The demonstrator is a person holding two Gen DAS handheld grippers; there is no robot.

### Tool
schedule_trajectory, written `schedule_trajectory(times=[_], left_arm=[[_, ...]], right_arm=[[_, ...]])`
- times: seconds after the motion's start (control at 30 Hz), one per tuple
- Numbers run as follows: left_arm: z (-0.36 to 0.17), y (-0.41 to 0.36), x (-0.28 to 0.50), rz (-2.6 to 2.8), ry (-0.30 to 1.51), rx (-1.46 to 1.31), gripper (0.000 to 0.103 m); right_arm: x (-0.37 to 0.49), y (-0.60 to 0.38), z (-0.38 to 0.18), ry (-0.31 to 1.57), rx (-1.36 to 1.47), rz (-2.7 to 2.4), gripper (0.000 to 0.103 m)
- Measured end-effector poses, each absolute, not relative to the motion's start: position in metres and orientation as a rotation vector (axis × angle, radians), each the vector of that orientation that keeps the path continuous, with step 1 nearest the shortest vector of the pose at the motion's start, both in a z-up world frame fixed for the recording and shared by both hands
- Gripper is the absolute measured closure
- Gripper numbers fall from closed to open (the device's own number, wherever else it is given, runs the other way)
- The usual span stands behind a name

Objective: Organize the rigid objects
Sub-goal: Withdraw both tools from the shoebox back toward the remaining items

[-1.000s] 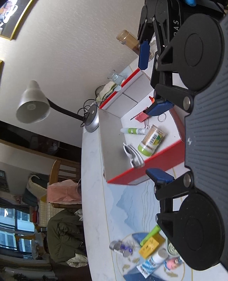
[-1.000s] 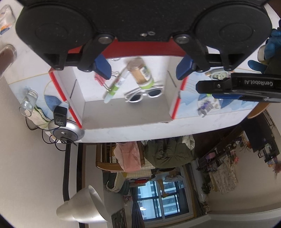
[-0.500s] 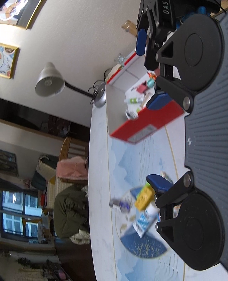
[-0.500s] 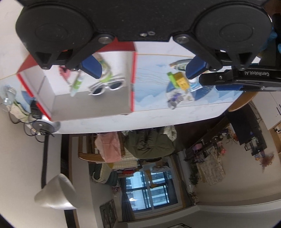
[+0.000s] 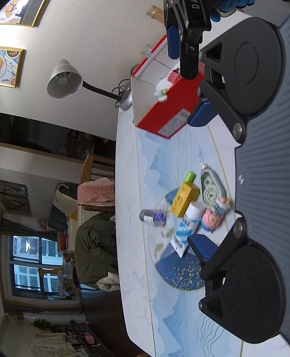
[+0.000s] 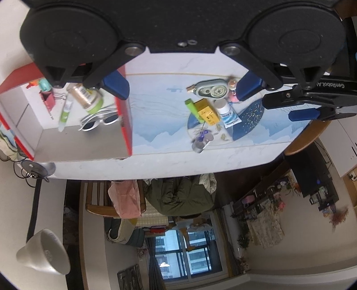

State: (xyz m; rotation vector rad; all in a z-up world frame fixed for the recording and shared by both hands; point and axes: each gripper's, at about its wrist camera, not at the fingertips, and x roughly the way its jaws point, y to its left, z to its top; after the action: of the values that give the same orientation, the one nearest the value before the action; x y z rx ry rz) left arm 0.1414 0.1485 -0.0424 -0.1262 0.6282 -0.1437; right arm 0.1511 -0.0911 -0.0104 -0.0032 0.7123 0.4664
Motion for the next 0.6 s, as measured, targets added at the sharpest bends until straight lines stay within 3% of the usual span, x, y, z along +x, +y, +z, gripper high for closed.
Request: schedule_trajectory(times=[0.6], left_arm=[[-0.116,0.184,0.197,-0.127,0.76,-0.133,0.0]], right_arm=[[0.194,-0.016,-0.064,0.779,-0.33,0.683,0.006]])
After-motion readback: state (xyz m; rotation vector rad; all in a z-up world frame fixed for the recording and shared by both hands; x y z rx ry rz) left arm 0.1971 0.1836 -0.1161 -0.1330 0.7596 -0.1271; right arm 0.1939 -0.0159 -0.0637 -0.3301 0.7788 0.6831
